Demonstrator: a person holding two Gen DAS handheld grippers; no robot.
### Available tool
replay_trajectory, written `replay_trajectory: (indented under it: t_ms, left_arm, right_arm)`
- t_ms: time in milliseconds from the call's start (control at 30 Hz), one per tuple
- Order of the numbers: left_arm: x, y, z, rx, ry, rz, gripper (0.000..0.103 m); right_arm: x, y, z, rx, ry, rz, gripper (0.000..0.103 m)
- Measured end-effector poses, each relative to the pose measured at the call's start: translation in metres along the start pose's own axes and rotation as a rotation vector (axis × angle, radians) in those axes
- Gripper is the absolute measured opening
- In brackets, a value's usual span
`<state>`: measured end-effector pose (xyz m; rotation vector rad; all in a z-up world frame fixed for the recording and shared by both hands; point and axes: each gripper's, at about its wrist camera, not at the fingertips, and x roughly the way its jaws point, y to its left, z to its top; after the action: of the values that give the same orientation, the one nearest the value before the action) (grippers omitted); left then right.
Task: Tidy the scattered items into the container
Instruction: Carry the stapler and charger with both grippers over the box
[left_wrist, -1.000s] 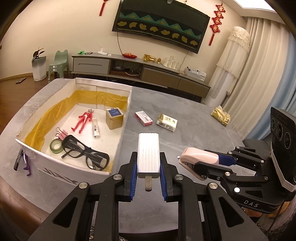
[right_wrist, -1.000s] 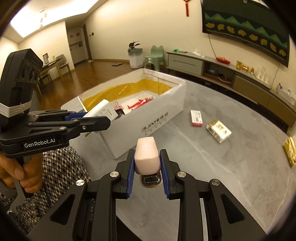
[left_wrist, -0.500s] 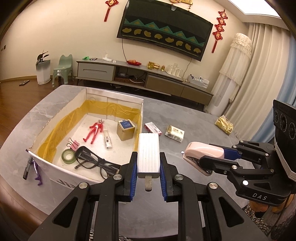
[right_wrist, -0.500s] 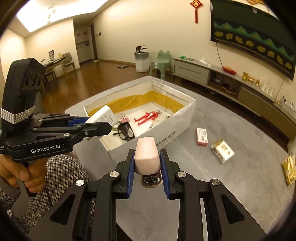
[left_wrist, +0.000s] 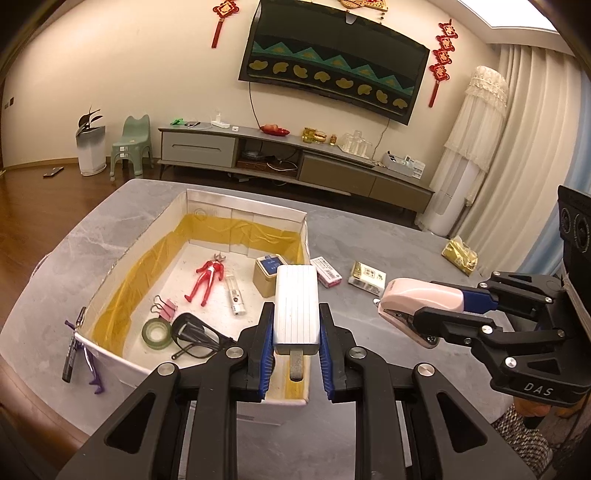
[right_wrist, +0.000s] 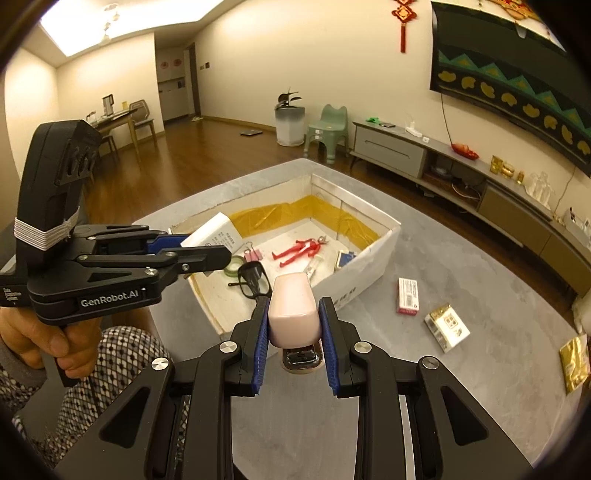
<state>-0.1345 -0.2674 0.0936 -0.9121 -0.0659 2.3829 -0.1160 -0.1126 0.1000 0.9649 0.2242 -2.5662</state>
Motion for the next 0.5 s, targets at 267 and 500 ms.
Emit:
replay_trajectory:
  t_ms: [267, 500]
  left_arm:
    - [0.007, 0.010, 0.008, -0.003, 0.003, 0.012, 0.022]
    - [0.012, 0.021, 0.015, -0.008, 0.006, 0.019, 0.022]
  right_arm:
    - [0.011, 0.007, 0.018, -0.030, 0.001, 0.007, 0.027]
    - [0.024, 0.007, 0.029, -0.024, 0.013, 0.030, 0.027]
